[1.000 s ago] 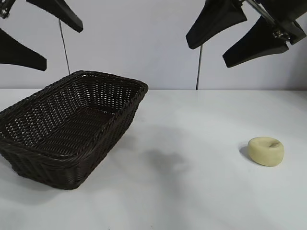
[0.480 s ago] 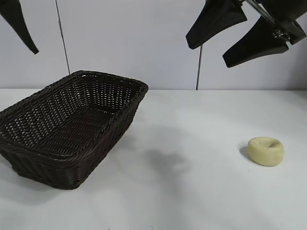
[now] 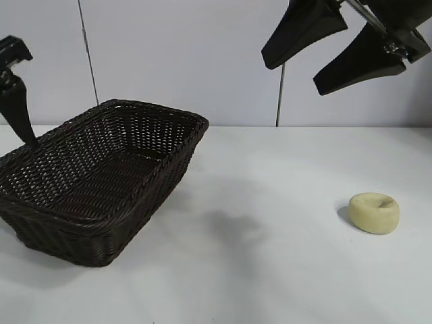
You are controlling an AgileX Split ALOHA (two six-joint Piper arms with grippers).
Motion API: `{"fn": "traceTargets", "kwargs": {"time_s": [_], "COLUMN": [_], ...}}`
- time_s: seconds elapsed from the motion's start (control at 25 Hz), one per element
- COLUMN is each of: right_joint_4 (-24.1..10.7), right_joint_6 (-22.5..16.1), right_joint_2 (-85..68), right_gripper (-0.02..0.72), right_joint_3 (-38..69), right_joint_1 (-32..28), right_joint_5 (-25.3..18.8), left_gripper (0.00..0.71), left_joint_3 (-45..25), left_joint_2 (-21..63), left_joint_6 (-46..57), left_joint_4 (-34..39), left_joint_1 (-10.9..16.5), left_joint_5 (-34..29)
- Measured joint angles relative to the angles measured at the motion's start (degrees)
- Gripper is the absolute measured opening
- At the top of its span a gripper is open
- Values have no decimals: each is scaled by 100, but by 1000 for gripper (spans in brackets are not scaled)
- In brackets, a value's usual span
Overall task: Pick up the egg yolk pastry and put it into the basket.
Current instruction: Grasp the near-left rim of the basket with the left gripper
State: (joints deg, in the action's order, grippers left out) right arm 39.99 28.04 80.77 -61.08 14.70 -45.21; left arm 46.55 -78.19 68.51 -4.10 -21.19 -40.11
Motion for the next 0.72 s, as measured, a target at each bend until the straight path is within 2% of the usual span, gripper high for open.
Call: {"fn": "traceTargets", "kwargs": {"time_s": [0.28, 0.72], "right_joint_4": [0, 0], "right_joint_6": [-11, -35], "right_joint_2": [0, 0], "right_gripper": [568, 568], "right_joint_3": [0, 0], "right_joint_1": [0, 0], "right_joint_5": [0, 5], "left_gripper": [541, 541], "left_joint_3": [-277, -277], "left_joint_2": [0, -49], "left_joint_6": [101, 255], "left_joint_4": [0, 0], "left_joint_1": [0, 0], "left_joint_5": [540, 741]}}
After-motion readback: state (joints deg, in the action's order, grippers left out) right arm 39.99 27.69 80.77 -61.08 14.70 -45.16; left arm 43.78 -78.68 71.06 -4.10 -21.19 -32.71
